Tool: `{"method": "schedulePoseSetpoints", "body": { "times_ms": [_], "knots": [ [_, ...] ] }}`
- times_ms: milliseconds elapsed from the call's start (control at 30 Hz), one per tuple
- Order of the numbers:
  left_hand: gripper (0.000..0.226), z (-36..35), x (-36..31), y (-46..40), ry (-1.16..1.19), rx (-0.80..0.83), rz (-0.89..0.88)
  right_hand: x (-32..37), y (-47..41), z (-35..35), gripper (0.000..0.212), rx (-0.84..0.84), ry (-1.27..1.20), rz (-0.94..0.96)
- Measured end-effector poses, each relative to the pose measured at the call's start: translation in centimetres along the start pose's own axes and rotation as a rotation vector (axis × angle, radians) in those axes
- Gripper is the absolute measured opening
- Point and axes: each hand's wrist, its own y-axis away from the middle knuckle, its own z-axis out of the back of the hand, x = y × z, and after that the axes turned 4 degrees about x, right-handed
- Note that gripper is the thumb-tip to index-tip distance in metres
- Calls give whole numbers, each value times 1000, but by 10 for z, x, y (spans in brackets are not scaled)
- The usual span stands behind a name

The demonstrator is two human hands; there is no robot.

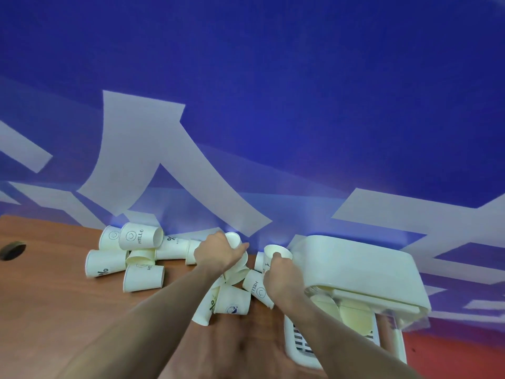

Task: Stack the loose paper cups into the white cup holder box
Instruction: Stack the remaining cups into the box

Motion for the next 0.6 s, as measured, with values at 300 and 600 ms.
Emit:
{"method": "schedulePoseSetpoints", "body": {
  "times_ms": [300, 600],
  "knots": [
    [55, 8, 5, 7, 256, 46, 53, -2, 7, -1, 21, -82, 26, 61],
    [42, 25, 17, 46, 764, 211, 172, 1, 51, 2, 18, -126, -53, 97]
  ]
}}
